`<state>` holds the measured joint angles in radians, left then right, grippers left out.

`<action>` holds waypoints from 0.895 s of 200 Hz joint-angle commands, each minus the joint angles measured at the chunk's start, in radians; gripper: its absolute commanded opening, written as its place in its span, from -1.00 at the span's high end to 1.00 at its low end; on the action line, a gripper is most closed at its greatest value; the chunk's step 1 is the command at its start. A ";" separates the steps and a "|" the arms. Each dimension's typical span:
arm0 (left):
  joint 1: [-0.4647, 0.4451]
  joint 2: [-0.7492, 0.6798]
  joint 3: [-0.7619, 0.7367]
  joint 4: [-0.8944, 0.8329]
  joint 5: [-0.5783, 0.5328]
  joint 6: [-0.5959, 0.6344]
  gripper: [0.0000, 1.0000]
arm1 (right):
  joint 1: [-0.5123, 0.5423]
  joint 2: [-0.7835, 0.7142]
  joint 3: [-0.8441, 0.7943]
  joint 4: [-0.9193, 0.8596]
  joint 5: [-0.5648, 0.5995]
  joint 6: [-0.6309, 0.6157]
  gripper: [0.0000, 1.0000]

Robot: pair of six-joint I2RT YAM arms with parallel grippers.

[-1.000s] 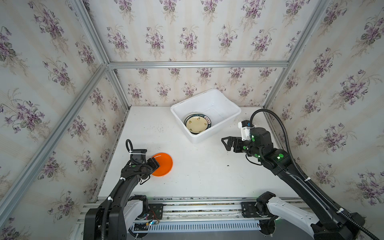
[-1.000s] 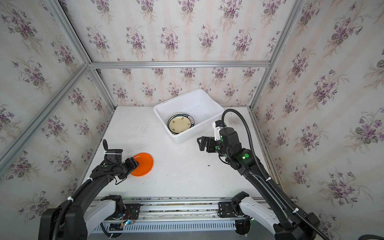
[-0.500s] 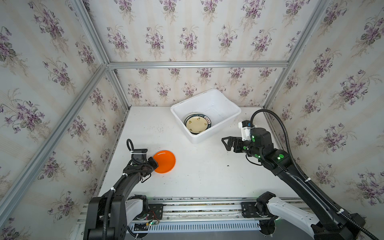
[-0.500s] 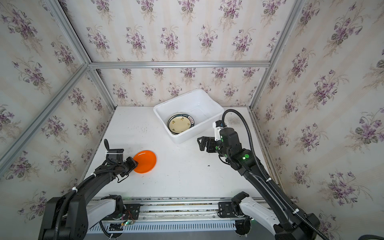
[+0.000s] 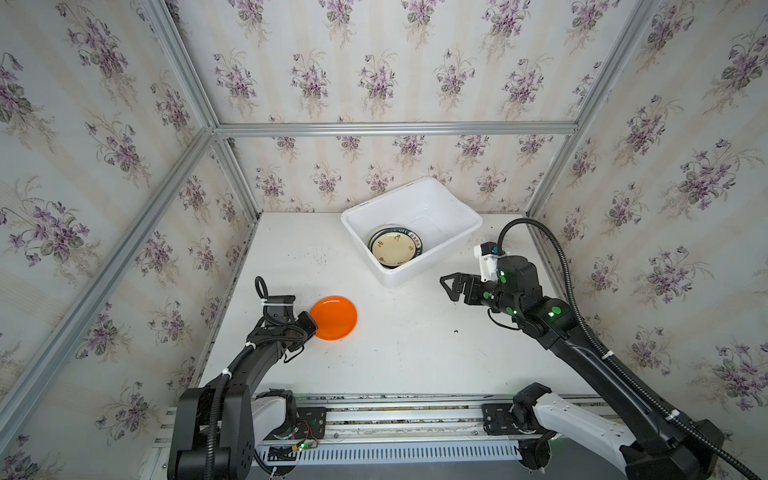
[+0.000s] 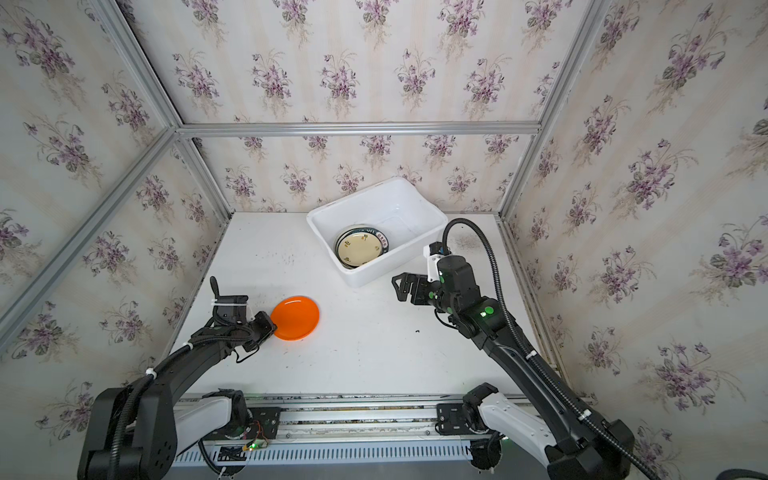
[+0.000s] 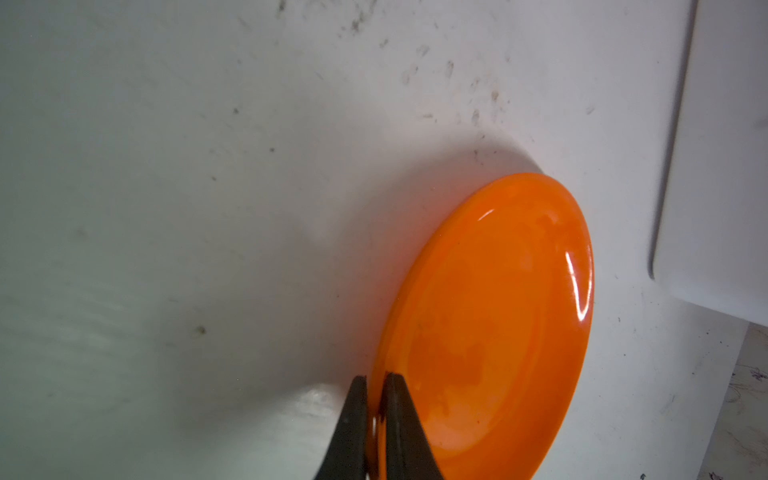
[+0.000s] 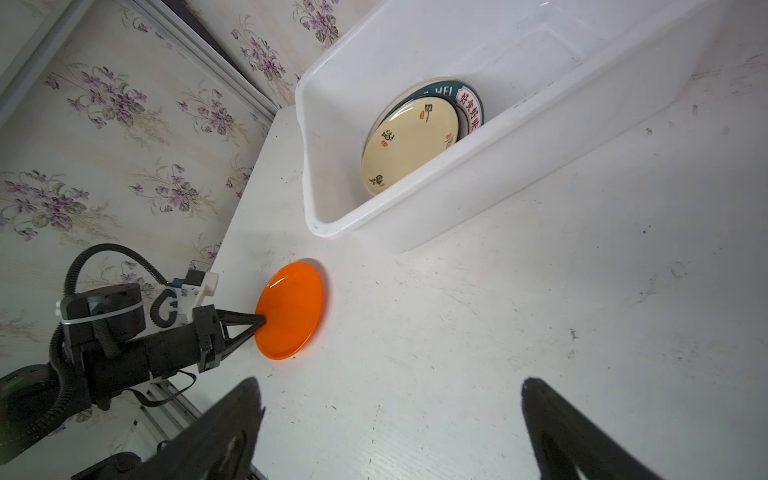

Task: Place the plates into the plastic bin on the countertop
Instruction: 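Close the left gripper on the orange plate's edge nearest the robot, then tilt the orange plate upright and carry it toward the right gripper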

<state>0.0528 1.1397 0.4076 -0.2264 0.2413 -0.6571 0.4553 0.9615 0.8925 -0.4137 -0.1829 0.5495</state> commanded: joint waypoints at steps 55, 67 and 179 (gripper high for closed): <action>-0.002 -0.131 0.012 -0.076 0.080 -0.026 1.00 | -0.081 -0.005 -0.053 0.075 -0.165 0.105 -0.99; -0.003 -0.159 0.018 -0.081 0.100 -0.038 1.00 | -0.097 -0.016 -0.069 0.082 -0.167 0.109 -0.99; -0.227 -0.284 0.171 -0.143 0.043 -0.179 1.00 | -0.103 0.010 -0.138 0.254 -0.247 0.240 -0.99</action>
<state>-0.1158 0.8635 0.5449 -0.3779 0.3199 -0.7769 0.3508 0.9848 0.7685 -0.2417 -0.4213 0.7349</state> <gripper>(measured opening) 0.089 0.995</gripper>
